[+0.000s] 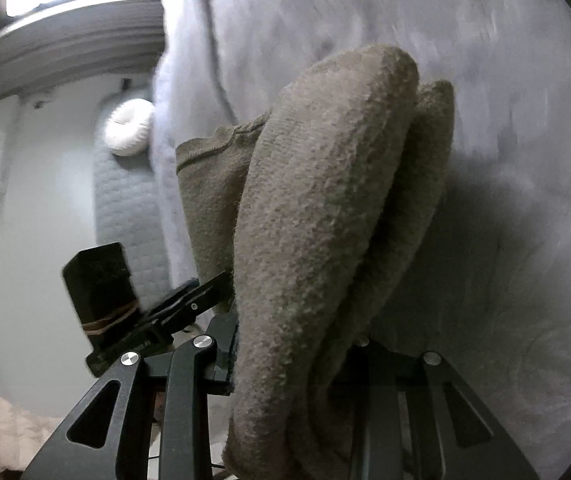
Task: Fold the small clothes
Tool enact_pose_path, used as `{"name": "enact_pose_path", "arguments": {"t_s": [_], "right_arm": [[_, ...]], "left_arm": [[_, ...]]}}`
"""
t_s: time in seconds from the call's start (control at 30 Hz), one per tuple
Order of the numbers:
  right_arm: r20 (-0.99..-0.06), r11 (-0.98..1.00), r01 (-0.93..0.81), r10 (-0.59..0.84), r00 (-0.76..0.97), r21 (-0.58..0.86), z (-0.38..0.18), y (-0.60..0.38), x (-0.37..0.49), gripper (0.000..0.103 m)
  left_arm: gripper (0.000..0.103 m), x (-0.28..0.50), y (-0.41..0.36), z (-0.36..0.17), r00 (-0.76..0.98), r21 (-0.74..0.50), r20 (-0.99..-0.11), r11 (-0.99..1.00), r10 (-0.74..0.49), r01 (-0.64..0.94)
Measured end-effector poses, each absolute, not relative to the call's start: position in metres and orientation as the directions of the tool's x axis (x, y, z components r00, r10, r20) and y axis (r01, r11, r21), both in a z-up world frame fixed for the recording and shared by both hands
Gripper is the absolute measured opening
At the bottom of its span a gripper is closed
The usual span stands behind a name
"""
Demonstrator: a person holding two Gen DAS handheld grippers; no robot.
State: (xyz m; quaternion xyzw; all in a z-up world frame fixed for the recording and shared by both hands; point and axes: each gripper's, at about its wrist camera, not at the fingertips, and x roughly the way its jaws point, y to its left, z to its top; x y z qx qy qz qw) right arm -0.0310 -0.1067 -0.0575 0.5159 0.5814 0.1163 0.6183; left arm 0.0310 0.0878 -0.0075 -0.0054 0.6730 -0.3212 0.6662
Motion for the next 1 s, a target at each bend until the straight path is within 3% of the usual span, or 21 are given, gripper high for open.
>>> {"name": "enact_pose_path", "arguments": {"t_s": [0.1,0.2,0.33,0.5,0.77,1.0], "right_arm": [[-0.677,0.533,0.462,0.697,0.235,0.709,-0.063,-0.095,-0.030,0.037],[-0.760,0.634,0.447,0.619,0.197,0.631,-0.051,-0.097,-0.030,0.045],[-0.828,0.698,0.463,0.534,0.172,0.547,-0.040,-0.114,-0.038,0.046],[-0.905,0.769,0.483,0.394,0.159,0.419,-0.032,-0.134,-0.055,0.031],[-0.958,0.849,0.448,0.271,0.088,0.281,-0.058,-0.127,-0.057,0.032],[-0.970,0.849,0.471,0.223,0.093,0.241,-0.030,-0.125,-0.062,0.034]], "left_arm": [[0.048,0.019,0.102,-0.023,-0.089,-0.340,-0.937,0.834,-0.337,0.434],[0.048,0.018,0.119,-0.019,-0.046,-0.320,-0.941,0.839,-0.335,0.439],[0.048,0.028,0.140,-0.005,0.039,-0.299,-0.939,0.868,-0.342,0.396],[0.048,0.037,0.140,-0.018,0.044,-0.269,-0.951,0.891,-0.305,0.367],[0.050,0.030,0.123,-0.030,0.064,-0.190,-0.970,0.897,-0.234,0.400],[0.050,0.023,0.129,-0.017,0.053,-0.161,-0.979,0.902,-0.199,0.400]]}}
